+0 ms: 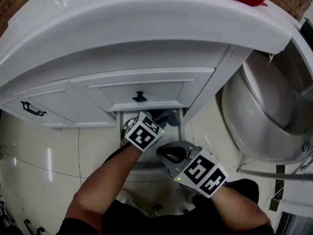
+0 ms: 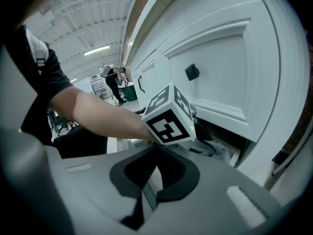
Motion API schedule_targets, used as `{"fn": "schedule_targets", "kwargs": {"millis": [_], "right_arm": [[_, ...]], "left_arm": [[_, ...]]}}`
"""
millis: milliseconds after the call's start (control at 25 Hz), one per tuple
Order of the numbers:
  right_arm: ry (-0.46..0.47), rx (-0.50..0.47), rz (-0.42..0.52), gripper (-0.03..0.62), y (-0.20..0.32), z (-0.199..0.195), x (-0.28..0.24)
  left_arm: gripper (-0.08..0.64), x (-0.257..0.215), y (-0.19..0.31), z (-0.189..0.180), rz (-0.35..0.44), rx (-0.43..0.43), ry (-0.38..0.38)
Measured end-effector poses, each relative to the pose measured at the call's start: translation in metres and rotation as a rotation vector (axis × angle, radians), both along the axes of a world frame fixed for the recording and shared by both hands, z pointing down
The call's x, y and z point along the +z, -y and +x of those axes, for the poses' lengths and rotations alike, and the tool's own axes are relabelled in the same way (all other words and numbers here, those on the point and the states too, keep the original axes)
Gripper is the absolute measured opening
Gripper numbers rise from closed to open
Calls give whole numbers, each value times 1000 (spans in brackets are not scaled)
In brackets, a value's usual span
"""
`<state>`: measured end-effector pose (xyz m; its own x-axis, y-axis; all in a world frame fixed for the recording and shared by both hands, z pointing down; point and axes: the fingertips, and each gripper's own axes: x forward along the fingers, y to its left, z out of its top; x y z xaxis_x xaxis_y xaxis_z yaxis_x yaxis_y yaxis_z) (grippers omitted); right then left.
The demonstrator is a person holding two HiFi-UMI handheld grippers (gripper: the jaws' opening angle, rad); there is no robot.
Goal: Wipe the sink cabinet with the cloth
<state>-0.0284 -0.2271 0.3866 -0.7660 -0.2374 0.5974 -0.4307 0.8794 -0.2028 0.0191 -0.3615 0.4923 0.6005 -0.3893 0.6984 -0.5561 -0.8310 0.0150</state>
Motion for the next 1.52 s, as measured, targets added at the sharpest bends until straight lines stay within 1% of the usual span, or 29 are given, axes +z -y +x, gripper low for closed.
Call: {"fn": "schedule_targets", "kwargs": {"millis": [120,240,360,640,760,880,1040,1240,1320,1440,1520], "right_arm": [[25,31,-21,5,8,8,0],[41,48,-24,5,12,13,-2],[45,48,-10,5,14,13,-2],[41,26,-20,5,8,5,-3],[35,19,-15,5,8,3,-2],[42,15,-11,5,7,-2,-5],[44,9,-7,5,5,-4,-7],[37,7,-19,5,4,-3,-3],[37,8,-20,5,3,-4,-3],[41,6,-13,5,3,-4,-5],[43,7,-12,4,2,-3,-6]], "left_arm": [[37,9,1,6,-22,16,21],[37,12,1,2,-23,19,50],[37,15,2,-14,-26,-5,91],[37,18,-4,-62,-38,-83,145],[35,9,-5,-76,-17,-103,155],[35,0,-6,-92,-18,-145,154],[35,-6,-11,-121,14,-191,199],[35,-5,-13,-155,17,-243,256],[35,-5,-14,-163,23,-250,272],[35,-5,-16,-164,28,-248,283],[35,-9,-18,-159,29,-239,271]]}}
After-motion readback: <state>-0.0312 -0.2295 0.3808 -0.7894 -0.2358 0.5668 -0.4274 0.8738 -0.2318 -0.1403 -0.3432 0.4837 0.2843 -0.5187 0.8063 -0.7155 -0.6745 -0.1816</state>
